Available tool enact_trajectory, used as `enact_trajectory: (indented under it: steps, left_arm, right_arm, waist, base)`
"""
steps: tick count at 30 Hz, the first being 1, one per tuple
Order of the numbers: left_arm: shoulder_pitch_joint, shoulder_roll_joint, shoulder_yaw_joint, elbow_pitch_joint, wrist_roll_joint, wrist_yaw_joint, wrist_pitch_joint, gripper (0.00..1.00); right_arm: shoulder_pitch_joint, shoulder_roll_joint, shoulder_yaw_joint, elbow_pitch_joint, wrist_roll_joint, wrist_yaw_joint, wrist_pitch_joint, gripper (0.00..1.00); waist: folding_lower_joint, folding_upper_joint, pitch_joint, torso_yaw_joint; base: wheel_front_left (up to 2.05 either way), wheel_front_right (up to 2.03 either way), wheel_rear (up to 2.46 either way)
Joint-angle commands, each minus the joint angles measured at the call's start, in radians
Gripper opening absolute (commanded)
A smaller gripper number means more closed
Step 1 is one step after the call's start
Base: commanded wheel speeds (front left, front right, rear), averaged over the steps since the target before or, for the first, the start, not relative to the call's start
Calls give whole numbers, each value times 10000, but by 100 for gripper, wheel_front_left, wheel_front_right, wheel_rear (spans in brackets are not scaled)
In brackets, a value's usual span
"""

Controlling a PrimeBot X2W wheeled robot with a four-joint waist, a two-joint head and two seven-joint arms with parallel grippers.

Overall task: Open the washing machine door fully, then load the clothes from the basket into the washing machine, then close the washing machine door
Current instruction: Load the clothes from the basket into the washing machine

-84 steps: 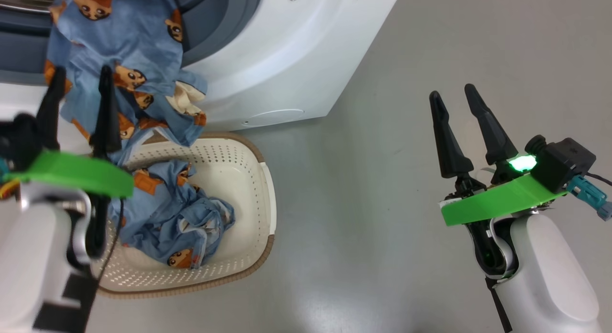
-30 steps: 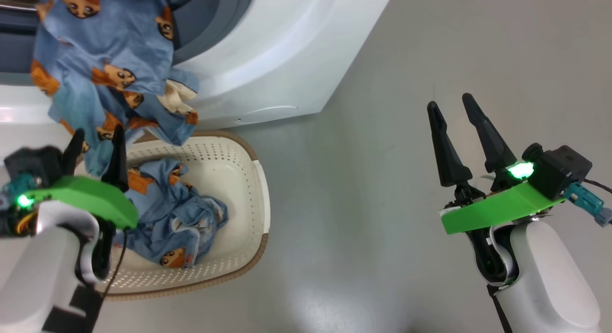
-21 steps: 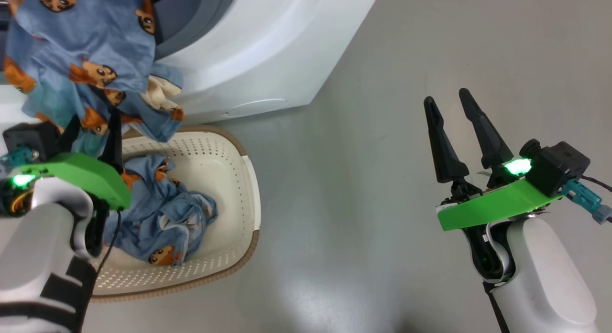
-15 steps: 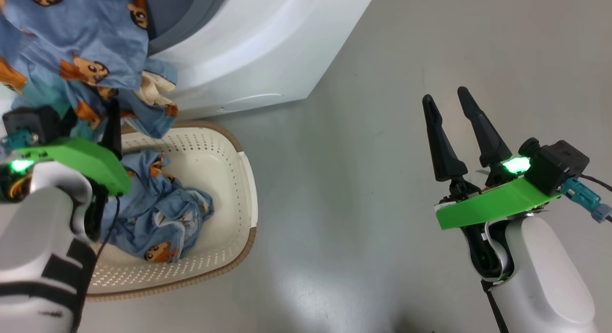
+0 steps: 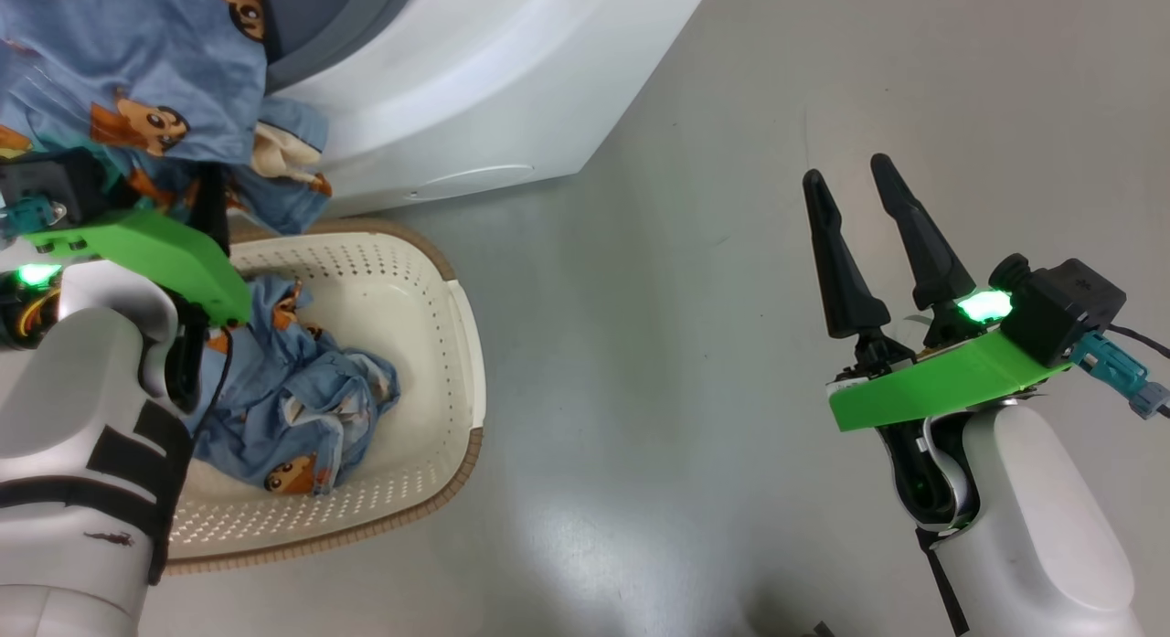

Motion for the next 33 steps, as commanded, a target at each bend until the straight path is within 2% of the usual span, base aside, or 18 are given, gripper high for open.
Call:
enact_trajectory:
  steps: [1,14,24,27,33]
  left_arm:
    - [-313,315,243,-60,-49,-47,-169,0]
    - [142,319,-25,-229,-146,-96,-316,0]
    - [1170,662,363,-2347,18,-76,-323,0]
    - [1541,752,470,-3064,103,71,-324,0]
    - [2080,1035,698,-4708,178,778,-246,0]
  right_arm:
    - [40,57,181,-236,-79,16,-48,100]
    - [81,57,98,-205,-119,16,-48,100]
    - [169,14,70,-182,-112,16,-48,100]
    - [217,16,71,-185,-104,16,-48,100]
    - [284,19,41,-179,-52,16,-48,100]
  waist:
    - [0,-1,-23,4]
    - [0,-1,-198,245]
    - [0,-1,-383,434]
    - [0,-1,-435,445]
    - [0,-1,-506,438]
  base:
    - [0,0,0]
    - [0,0,0]
    - [0,0,0]
    - [0,0,0]
    - [0,0,0]
